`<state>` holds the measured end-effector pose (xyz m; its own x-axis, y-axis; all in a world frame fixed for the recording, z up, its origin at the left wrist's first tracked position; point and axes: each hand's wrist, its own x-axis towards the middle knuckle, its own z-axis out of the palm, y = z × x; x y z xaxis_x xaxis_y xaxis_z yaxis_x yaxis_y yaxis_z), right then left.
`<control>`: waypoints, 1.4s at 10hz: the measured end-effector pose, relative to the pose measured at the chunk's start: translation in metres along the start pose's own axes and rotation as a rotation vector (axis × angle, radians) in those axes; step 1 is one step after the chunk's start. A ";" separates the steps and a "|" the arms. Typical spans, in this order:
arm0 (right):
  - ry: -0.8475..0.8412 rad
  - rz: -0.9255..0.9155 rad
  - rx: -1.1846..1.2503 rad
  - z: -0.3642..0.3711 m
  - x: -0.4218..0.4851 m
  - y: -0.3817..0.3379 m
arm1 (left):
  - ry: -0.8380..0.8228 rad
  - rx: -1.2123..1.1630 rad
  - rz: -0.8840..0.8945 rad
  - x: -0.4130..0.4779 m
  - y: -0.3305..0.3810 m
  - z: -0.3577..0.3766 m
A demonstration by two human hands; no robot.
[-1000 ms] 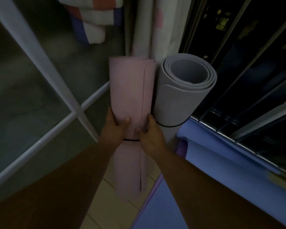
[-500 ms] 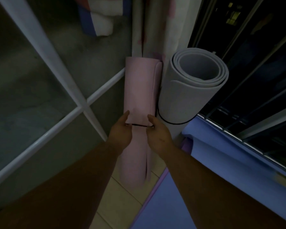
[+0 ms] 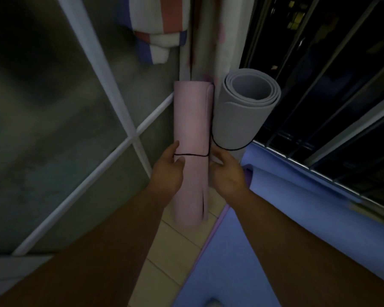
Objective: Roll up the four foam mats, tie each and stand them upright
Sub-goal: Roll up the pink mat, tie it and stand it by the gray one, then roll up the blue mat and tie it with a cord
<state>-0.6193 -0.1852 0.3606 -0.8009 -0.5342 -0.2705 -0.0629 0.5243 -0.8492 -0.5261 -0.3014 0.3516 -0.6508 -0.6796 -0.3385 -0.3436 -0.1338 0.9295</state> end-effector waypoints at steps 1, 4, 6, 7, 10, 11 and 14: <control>0.058 0.007 0.053 0.005 -0.044 -0.018 | 0.016 0.041 0.040 -0.063 0.025 -0.019; 0.254 -0.001 0.228 0.033 -0.243 -0.074 | -0.102 -0.018 0.158 -0.214 0.032 -0.110; 0.308 -0.024 0.230 0.046 -0.319 -0.073 | -0.135 0.020 0.256 -0.269 0.017 -0.130; 0.324 -0.010 0.157 0.038 -0.358 -0.053 | -0.166 0.004 0.236 -0.298 -0.004 -0.116; 0.426 0.095 0.228 -0.003 -0.429 0.020 | -0.236 0.068 0.192 -0.372 -0.029 -0.052; 0.453 0.135 0.264 -0.016 -0.446 0.060 | -0.237 0.044 0.157 -0.394 -0.044 -0.021; 0.414 0.121 0.205 -0.040 -0.493 0.194 | -0.233 0.072 0.167 -0.448 -0.152 0.068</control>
<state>-0.2608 0.2065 0.3470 -0.9676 -0.1466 -0.2054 0.1312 0.4029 -0.9058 -0.2285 0.0729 0.3520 -0.8373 -0.5031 -0.2141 -0.2607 0.0233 0.9651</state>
